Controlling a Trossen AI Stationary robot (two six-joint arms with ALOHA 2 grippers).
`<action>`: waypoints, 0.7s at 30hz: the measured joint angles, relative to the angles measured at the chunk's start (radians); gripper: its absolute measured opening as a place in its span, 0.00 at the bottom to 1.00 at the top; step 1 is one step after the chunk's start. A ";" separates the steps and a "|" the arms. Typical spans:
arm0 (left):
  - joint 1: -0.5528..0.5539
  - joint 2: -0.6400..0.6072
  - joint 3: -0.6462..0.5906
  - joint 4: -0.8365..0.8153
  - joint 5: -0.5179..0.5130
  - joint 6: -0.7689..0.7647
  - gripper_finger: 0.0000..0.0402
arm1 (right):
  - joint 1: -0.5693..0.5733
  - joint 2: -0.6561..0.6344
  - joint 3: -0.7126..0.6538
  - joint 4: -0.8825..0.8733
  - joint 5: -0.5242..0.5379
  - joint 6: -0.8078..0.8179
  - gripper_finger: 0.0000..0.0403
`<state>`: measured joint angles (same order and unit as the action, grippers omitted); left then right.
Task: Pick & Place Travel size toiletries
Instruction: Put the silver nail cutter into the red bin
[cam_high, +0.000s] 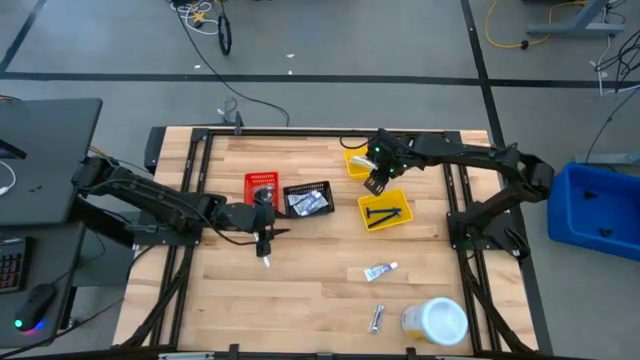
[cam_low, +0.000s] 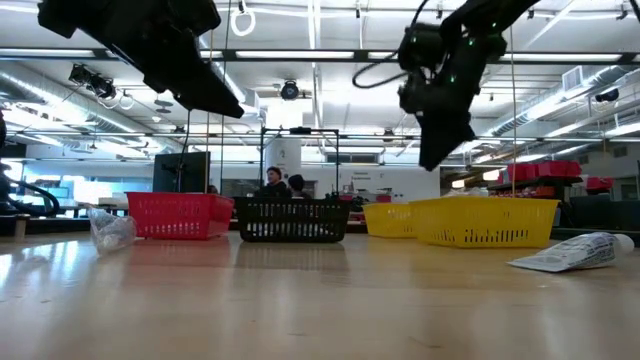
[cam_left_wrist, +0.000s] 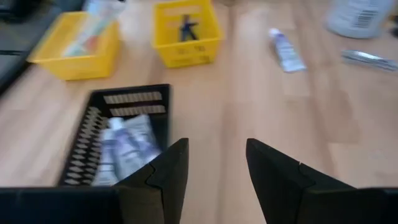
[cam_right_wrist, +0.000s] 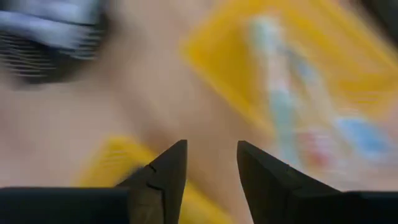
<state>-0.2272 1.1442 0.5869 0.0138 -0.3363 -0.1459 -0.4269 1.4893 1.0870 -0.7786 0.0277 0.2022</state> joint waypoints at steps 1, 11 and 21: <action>0.000 0.000 0.000 0.000 0.027 0.000 0.42 | 0.016 -0.011 0.000 0.008 -0.045 0.008 0.36; 0.000 0.000 0.000 0.000 0.202 -0.049 0.42 | 0.308 -0.024 0.000 0.259 -0.194 0.014 0.35; 0.000 0.000 0.000 0.001 0.196 -0.060 0.42 | 0.601 0.016 0.000 0.411 -0.110 -0.086 0.49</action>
<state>-0.2276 1.1442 0.5873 0.0147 -0.1406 -0.2062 0.1744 1.5049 1.0874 -0.3677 -0.0822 0.1161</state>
